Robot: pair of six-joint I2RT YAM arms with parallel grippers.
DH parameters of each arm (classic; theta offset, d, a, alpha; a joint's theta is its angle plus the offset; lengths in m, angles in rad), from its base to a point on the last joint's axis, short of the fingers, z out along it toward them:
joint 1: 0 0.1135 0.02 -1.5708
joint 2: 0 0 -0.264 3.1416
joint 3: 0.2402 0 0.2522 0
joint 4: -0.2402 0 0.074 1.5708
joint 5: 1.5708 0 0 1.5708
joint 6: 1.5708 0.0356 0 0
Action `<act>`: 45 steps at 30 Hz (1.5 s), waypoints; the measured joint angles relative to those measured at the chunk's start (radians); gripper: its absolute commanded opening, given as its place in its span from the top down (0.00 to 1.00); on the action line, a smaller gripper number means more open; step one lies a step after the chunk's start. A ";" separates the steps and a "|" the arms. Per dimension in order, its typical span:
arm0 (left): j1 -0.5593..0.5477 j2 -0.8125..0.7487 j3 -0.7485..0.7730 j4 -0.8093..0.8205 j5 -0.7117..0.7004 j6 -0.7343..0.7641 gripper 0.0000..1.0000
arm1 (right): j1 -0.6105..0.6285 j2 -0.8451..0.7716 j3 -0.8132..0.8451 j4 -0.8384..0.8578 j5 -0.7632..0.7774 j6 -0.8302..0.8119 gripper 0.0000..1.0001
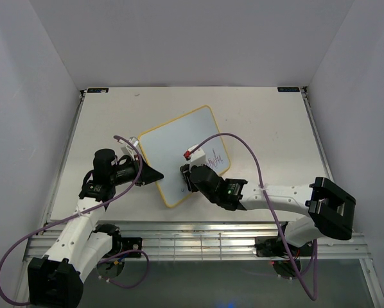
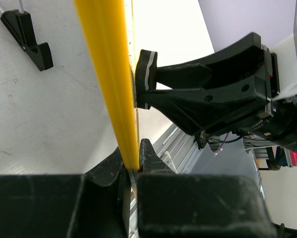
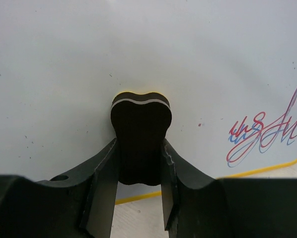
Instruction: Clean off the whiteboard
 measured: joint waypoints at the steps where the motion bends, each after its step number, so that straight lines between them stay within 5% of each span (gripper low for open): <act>1: 0.000 0.000 0.000 0.001 0.000 0.000 1.00 | -0.009 -0.003 0.000 0.000 -0.014 -0.004 0.92; 13: -0.015 0.024 0.000 -0.016 0.104 -0.027 1.00 | -0.288 -0.118 -0.091 0.040 -0.138 -0.066 0.92; 19: -0.018 0.037 0.000 -0.024 0.111 -0.042 1.00 | -0.326 -0.152 -0.155 0.078 -0.198 -0.072 0.92; 23: -0.018 0.066 0.000 -0.017 0.109 -0.054 1.00 | -0.272 -0.169 -0.196 0.132 -0.232 -0.071 0.92; 34: -0.017 0.190 0.018 0.002 0.131 -0.046 1.00 | 0.138 -0.117 -0.206 0.295 -0.241 -0.035 0.92; 45: -0.020 0.246 0.047 -0.001 0.151 -0.031 1.00 | 0.083 -0.305 -0.417 0.257 -0.092 0.068 0.92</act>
